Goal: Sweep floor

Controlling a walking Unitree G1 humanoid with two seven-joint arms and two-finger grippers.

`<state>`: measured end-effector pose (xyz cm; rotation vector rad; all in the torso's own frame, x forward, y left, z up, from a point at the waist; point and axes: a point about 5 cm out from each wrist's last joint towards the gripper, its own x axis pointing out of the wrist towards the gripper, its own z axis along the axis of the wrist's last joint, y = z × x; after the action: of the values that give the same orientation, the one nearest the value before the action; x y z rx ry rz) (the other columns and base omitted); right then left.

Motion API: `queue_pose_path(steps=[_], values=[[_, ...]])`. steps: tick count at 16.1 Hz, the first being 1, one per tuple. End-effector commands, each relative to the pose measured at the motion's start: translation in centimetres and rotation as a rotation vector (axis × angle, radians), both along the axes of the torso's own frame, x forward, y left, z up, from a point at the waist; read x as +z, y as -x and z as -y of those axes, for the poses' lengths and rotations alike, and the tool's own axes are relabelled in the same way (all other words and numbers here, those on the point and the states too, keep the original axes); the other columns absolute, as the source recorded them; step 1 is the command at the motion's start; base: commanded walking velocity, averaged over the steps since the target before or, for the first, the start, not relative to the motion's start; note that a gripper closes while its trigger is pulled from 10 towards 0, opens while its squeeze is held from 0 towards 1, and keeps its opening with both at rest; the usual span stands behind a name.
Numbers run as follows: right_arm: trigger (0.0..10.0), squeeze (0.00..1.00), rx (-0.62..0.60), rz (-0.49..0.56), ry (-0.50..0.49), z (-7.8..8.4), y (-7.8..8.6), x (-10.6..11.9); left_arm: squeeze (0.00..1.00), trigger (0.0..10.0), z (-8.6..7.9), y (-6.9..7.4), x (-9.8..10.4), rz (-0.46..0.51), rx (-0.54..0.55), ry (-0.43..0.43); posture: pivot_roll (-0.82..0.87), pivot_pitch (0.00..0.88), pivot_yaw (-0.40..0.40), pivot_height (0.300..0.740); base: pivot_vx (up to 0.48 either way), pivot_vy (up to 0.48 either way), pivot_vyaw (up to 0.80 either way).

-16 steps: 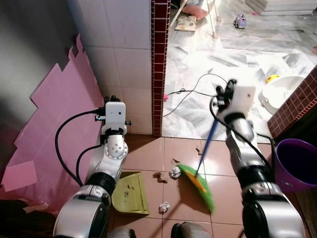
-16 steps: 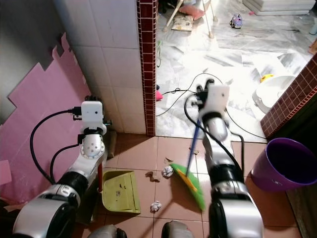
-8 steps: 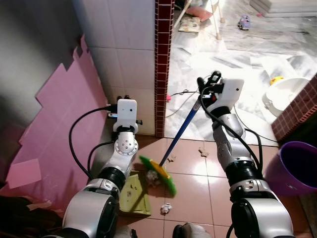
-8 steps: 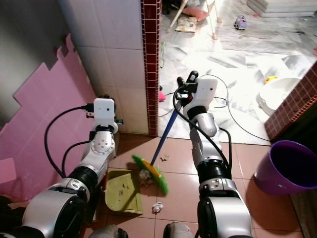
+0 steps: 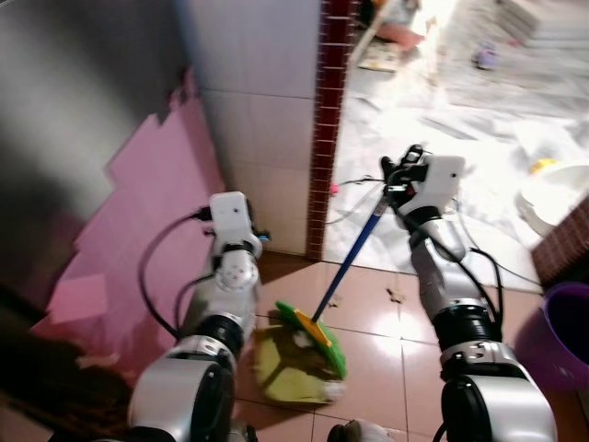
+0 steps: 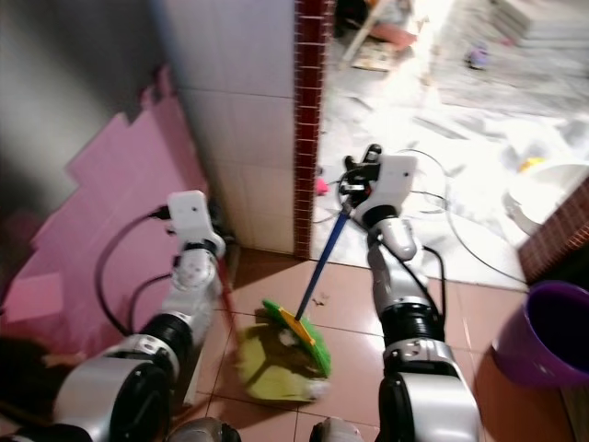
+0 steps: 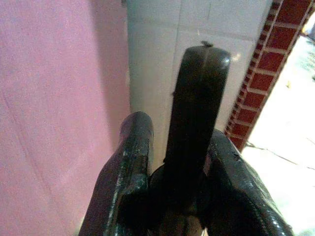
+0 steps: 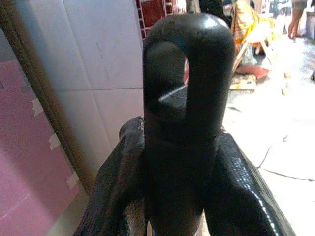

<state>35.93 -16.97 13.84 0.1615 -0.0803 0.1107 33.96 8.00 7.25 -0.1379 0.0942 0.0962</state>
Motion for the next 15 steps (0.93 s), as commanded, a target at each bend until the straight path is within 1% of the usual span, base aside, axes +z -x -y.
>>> queue_pose_path(steps=[1, 2, 3, 5, 6, 7, 8, 9, 10, 11, 12, 13, 14, 15], values=[[10.0, 0.0, -0.031, -0.015, -0.051, 0.7, -0.4, 0.8, 0.0, 10.0, 2.0, 0.4, -0.4, -0.051, -0.038, 0.06, -0.17, 0.0, 0.025, 0.74, 0.0, 0.0, 0.0], [10.0, 0.0, -0.034, -0.058, -0.061, 1.0, -0.6, 0.7, 0.0, 10.0, 2.4, 0.4, -0.2, -0.044, -0.059, 0.059, -0.17, 0.0, 0.025, 0.74, 0.0, 0.0, 0.0], [10.0, 0.0, -0.041, -0.134, -0.065, 1.9, -0.9, 0.8, 0.0, 10.0, 2.8, 0.4, -0.1, -0.04, -0.071, 0.067, -0.17, 0.0, 0.024, 0.74, 0.0, 0.0, 0.0], [10.0, 0.0, -0.077, -0.194, -0.104, 3.5, -1.2, 1.6, 0.0, 10.0, 2.8, 0.4, -0.1, -0.041, -0.069, 0.079, -0.18, 0.0, 0.022, 0.74, 0.0, 0.0, 0.0], [10.0, 0.0, -0.085, -0.203, -0.122, 4.0, -1.4, 2.0, 0.0, 10.0, 2.7, 0.3, 0.0, -0.039, -0.067, 0.08, -0.19, 0.0, 0.023, 0.74, 0.0, 0.0, 0.0], [10.0, 0.0, -0.097, -0.193, -0.136, 4.8, -1.6, 3.0, 0.0, 10.0, 2.4, 0.2, 0.0, -0.031, -0.057, 0.083, -0.19, 0.0, 0.025, 0.74, 0.0, 0.0, 0.0], [10.0, 0.0, -0.096, -0.187, -0.24, 5.1, -1.8, 4.2, 0.0, 10.0, 2.0, 0.1, 0.1, -0.025, -0.054, 0.089, -0.19, 0.0, 0.03, 0.74, 0.0, 0.0, 0.0], [10.0, 0.0, -0.097, -0.187, -0.242, 5.2, -1.8, 4.5, 0.0, 10.0, 1.8, 0.1, 0.0, -0.025, -0.052, 0.089, -0.19, 0.0, 0.03, 0.74, 0.0, 0.0, 0.0], [10.0, 0.0, -0.101, -0.198, -0.28, 5.4, -2.0, 5.0, 0.0, 10.0, 1.4, 0.0, 0.0, -0.024, -0.046, 0.094, -0.18, 0.0, 0.035, 0.74, 0.0, 0.0, 0.0], [10.0, 0.0, -0.103, -0.202, -0.291, 5.5, -2.0, 5.1, 0.0, 10.0, 1.3, 0.0, 0.0, -0.024, -0.044, 0.094, -0.18, 0.0, 0.038, 0.74, 0.0, 0.0, 0.0], [10.0, 0.0, -0.115, -0.218, -0.295, 5.9, -2.0, 5.4, 0.0, 10.0, 0.9, -0.2, 0.1, -0.017, -0.038, 0.096, -0.18, 0.0, 0.04, 0.74, 0.0, 0.0, 0.0], [10.0, 0.0, -0.128, -0.212, -0.315, 6.4, -2.1, 5.9, 0.0, 10.0, 0.5, -0.3, 0.3, -0.005, -0.027, 0.093, -0.18, 0.0, 0.042, 0.74, 0.0, 0.0, 0.0], [10.0, 0.0, -0.153, -0.171, -0.212, 7.3, -2.1, 6.7, 0.0, 10.0, 0.2, -0.6, 0.7, 0.008, -0.021, 0.097, -0.18, 0.0, 0.043, 0.74, 0.0, 0.0, 0.0], [10.0, 0.0, -0.16, -0.084, -0.014, 7.9, -1.9, 7.7, 0.0, 10.0, 0.0, -0.8, 1.0, 0.027, -0.023, 0.105, -0.18, 0.0, 0.042, 0.74, 0.0, 0.0, 0.0]])
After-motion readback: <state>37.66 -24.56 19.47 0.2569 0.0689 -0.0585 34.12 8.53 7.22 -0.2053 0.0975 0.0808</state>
